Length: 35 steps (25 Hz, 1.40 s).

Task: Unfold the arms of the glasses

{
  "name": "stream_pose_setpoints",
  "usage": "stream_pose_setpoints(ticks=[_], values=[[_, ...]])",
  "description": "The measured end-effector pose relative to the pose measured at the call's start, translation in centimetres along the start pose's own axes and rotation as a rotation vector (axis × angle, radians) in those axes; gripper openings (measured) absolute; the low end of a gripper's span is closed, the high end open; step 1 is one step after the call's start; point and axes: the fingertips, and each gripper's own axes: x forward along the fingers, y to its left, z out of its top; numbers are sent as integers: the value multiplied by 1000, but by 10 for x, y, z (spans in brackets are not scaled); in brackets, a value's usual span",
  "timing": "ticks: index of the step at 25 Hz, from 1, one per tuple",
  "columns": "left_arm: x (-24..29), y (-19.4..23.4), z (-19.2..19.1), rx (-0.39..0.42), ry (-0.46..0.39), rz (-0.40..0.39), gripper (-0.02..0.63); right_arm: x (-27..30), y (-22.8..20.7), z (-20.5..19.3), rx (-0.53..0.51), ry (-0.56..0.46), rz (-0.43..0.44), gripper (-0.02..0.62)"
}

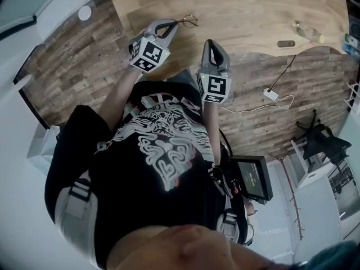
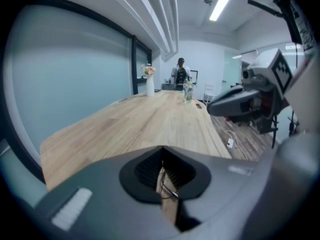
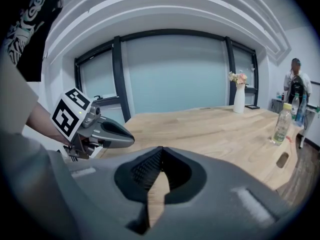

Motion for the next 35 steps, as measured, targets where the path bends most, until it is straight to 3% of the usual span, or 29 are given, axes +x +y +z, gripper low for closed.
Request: stream_pose_setpoints(ticks=[13, 26, 29, 35], values=[[55, -17, -34, -12, 203, -155, 5, 43, 0, -25, -12, 101, 96, -2], [77, -11, -47, 49, 299, -186, 14, 67, -7, -41, 17, 148, 144, -1], [77, -5, -46, 72, 303, -162, 2, 69, -8, -40, 14, 152, 152, -2], [70, -7, -47, 75, 295, -191, 0, 72, -10, -38, -31, 159, 164, -2]])
